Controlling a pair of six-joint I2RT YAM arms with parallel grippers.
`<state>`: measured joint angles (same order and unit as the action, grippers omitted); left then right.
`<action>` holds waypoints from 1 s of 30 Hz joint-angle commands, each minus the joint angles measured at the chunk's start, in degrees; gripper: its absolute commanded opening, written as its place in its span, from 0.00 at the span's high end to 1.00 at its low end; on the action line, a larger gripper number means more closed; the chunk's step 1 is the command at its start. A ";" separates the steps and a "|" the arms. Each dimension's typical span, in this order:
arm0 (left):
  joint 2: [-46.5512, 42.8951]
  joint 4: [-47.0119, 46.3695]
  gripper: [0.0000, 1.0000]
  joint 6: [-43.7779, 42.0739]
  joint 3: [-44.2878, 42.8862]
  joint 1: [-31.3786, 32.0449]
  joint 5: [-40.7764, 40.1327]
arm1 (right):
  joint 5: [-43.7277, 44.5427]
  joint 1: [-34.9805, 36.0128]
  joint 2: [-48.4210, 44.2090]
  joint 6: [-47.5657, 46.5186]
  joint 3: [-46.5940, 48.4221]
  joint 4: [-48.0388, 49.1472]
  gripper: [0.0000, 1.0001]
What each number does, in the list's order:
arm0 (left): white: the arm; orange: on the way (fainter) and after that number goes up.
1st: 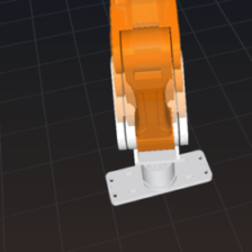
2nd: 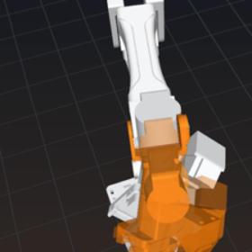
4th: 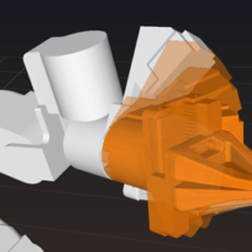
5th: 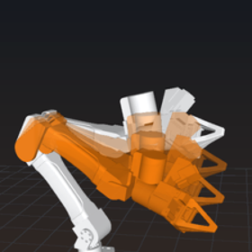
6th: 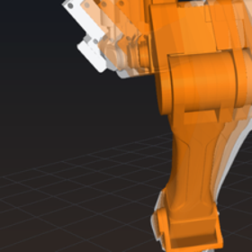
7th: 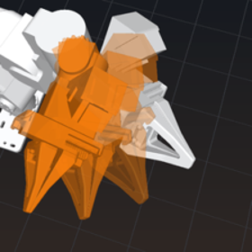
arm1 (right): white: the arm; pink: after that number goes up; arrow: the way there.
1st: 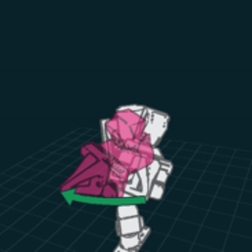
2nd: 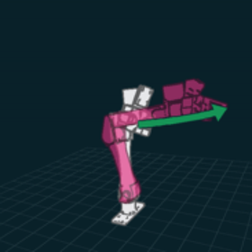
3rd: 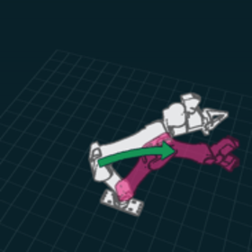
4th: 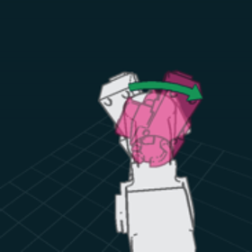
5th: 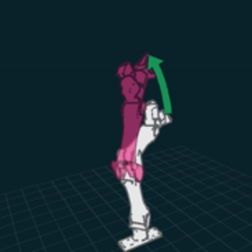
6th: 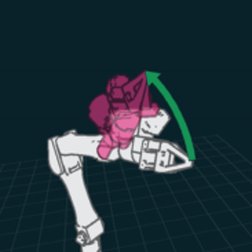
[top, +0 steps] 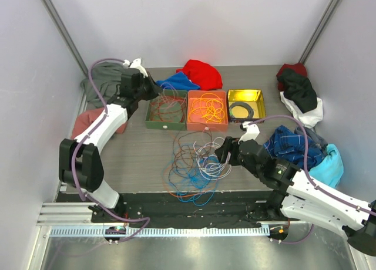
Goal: Untangle the cables
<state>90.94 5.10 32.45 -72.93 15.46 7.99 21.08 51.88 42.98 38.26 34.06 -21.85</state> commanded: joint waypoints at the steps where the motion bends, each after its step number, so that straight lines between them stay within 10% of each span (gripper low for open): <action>1: 4.41 6.23 1.00 -0.54 -1.08 0.00 -1.31 | 1.33 -0.20 -0.97 -0.20 0.13 2.07 0.28; 10: 8.12 7.11 1.00 0.25 -1.08 0.09 -4.82 | 1.95 -0.20 -1.32 -0.56 0.48 1.10 0.28; 24: -6.90 6.32 0.05 -2.74 -6.35 1.05 -11.68 | 1.59 -0.11 -1.06 0.32 -0.05 1.54 0.28; 30: -18.57 10.62 0.00 -1.78 -1.18 4.22 -14.93 | 1.94 -0.11 -1.23 0.15 -0.05 1.11 0.28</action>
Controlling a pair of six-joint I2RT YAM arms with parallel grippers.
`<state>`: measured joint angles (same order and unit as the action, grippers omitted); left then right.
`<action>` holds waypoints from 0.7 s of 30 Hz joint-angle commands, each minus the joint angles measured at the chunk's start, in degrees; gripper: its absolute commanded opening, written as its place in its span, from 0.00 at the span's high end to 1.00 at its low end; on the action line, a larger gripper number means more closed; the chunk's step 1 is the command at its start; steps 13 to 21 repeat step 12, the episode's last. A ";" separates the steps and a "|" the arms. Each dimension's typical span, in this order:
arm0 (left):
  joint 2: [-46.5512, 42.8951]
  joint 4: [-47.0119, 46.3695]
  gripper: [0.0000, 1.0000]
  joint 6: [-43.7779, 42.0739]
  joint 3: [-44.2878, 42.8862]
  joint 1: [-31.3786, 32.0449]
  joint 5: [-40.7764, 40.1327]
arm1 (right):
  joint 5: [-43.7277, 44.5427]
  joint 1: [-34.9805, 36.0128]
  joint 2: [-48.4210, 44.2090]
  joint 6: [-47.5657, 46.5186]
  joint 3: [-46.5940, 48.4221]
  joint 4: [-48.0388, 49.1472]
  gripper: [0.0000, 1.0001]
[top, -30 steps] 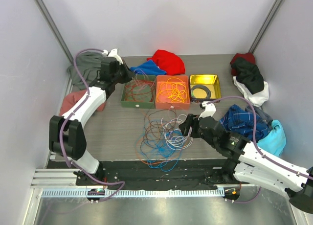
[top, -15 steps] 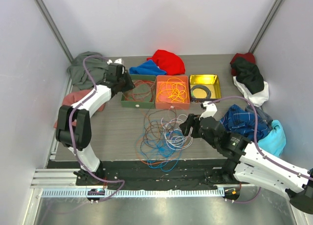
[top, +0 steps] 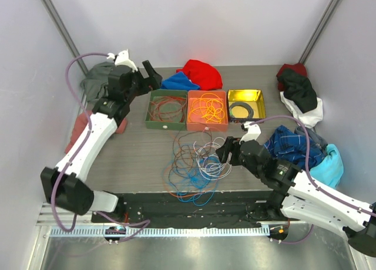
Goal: Untangle the cables
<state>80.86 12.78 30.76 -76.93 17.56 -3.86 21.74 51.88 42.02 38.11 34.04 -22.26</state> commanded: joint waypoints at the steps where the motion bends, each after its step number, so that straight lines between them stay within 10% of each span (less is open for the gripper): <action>1: -10.61 4.26 0.00 0.26 4.23 2.73 -5.09 | 1.55 -0.20 -0.36 0.30 0.06 1.17 0.28; 10: -27.49 22.27 0.00 7.03 19.70 12.32 -14.43 | 4.54 -0.11 0.95 -1.72 0.94 0.73 0.28; 21: -29.61 23.34 0.00 6.60 21.89 12.41 -13.03 | 4.72 -0.20 2.44 -2.59 2.34 0.73 0.28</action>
